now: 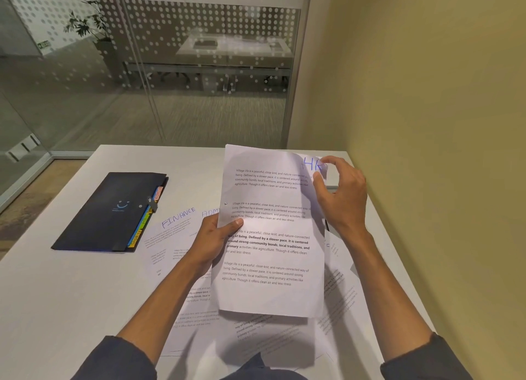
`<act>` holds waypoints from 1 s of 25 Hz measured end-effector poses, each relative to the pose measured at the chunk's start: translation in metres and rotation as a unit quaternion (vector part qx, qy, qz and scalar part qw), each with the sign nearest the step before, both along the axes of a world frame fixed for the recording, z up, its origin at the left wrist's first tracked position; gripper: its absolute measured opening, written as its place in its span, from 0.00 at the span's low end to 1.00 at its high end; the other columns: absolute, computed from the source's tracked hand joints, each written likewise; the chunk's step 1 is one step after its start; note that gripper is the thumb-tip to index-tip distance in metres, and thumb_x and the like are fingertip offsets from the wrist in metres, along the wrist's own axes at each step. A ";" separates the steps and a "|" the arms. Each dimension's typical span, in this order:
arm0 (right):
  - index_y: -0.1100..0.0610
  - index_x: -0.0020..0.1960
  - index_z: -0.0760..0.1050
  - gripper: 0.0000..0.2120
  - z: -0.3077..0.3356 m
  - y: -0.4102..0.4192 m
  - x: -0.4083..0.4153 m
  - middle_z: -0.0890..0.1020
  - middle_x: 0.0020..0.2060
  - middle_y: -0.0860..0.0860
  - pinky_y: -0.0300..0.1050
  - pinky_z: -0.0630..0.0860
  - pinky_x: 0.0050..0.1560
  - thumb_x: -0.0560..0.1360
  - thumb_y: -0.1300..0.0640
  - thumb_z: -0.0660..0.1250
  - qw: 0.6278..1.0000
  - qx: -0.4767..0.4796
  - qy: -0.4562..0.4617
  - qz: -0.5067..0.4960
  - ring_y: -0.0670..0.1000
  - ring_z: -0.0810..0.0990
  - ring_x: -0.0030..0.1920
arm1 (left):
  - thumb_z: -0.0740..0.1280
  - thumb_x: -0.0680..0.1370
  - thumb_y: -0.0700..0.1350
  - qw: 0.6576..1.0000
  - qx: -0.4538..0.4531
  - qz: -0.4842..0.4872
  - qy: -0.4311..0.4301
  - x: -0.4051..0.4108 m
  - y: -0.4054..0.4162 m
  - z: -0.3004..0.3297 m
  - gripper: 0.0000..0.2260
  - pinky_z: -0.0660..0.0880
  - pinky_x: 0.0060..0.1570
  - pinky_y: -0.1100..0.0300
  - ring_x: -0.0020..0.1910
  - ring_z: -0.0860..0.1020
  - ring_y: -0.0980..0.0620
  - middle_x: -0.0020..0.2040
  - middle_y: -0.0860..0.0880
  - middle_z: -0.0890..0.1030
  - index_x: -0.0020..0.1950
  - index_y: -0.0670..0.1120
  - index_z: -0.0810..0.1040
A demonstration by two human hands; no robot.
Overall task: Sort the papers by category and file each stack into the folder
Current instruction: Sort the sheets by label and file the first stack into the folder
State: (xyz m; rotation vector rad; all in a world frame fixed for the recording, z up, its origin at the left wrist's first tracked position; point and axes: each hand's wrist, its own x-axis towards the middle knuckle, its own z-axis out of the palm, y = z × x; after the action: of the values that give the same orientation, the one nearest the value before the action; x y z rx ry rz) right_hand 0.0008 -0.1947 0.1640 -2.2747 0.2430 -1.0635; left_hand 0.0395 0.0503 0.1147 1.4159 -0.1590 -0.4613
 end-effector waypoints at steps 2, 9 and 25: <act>0.56 0.57 0.77 0.12 0.005 0.002 -0.001 0.83 0.50 0.48 0.40 0.75 0.52 0.76 0.54 0.65 0.996 0.090 -0.014 0.014 0.47 0.80 0.49 | 0.64 0.78 0.36 1.000 -0.003 0.002 0.002 -0.001 0.000 0.000 0.07 0.81 0.41 0.57 0.43 0.84 0.48 0.47 0.46 0.86 0.52 0.43 0.81; 0.58 0.57 0.77 0.11 0.022 0.006 -0.004 0.84 0.34 0.50 0.36 0.74 0.31 0.82 0.62 0.56 0.899 0.426 -0.011 0.098 0.45 0.79 0.30 | 0.64 0.79 0.36 1.000 -0.010 -0.004 0.002 -0.002 0.001 0.001 0.07 0.81 0.42 0.57 0.44 0.84 0.47 0.48 0.45 0.86 0.53 0.43 0.81; 0.51 0.67 0.76 0.27 0.001 -0.006 -0.002 0.70 0.72 0.51 0.56 0.66 0.67 0.73 0.38 0.61 0.991 -0.081 0.096 -0.054 0.55 0.69 0.71 | 0.64 0.79 0.36 1.000 -0.006 -0.002 0.003 -0.001 0.000 -0.003 0.07 0.80 0.41 0.58 0.44 0.84 0.48 0.48 0.45 0.86 0.53 0.43 0.80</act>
State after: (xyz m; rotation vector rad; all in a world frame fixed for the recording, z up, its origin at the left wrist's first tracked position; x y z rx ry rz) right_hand -0.0013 -0.2012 0.1652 -2.5397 0.3752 -0.9478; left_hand 0.0383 0.0502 0.1116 1.4033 -0.1600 -0.4673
